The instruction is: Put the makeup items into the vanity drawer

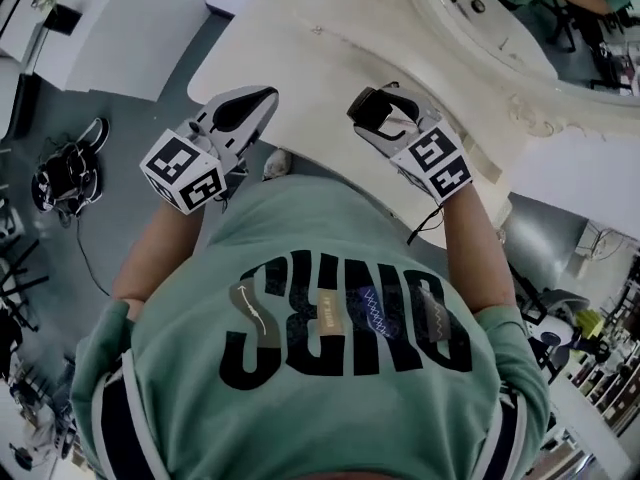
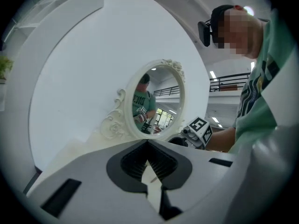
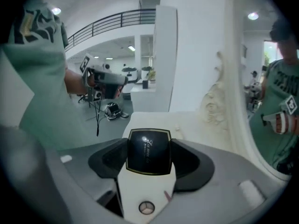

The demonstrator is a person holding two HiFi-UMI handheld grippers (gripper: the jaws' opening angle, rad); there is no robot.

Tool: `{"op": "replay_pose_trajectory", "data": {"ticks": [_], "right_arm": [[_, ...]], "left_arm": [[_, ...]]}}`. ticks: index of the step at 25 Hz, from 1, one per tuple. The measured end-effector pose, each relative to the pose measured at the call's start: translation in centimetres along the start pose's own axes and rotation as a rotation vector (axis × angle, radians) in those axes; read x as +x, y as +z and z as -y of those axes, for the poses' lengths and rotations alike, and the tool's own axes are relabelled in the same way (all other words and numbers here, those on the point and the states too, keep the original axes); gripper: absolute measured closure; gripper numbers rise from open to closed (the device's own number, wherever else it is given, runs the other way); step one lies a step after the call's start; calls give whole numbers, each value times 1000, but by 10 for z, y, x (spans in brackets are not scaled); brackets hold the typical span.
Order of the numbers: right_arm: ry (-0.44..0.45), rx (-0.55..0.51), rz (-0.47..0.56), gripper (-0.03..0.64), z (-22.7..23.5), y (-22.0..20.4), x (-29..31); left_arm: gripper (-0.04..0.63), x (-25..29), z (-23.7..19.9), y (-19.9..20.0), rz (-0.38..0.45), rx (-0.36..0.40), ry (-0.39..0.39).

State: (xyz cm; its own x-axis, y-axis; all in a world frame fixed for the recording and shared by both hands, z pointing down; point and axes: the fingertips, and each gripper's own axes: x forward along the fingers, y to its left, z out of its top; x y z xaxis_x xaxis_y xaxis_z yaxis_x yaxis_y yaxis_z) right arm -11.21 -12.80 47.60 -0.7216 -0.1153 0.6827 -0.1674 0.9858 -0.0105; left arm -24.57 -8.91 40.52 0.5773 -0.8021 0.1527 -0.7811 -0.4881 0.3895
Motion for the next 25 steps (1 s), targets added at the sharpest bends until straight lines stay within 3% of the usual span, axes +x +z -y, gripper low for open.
{"op": "replay_pose_trajectory", "data": {"ticks": [3,9,17,25], "right_arm": [[-130,61,109,312,19,-3,-82],[-374,204,265,311,37,-59,-220],[-493,273,342,312,18,-109,-297],[-468,246,413,312,24,-97,-302]], "left_arm": [[592,42,45,21,1,52,-122],[592,124,135,48,-6,135,-355],[592,168,210,47,-26,171,-473],[592,168,210,49,-22,181,-442]]}}
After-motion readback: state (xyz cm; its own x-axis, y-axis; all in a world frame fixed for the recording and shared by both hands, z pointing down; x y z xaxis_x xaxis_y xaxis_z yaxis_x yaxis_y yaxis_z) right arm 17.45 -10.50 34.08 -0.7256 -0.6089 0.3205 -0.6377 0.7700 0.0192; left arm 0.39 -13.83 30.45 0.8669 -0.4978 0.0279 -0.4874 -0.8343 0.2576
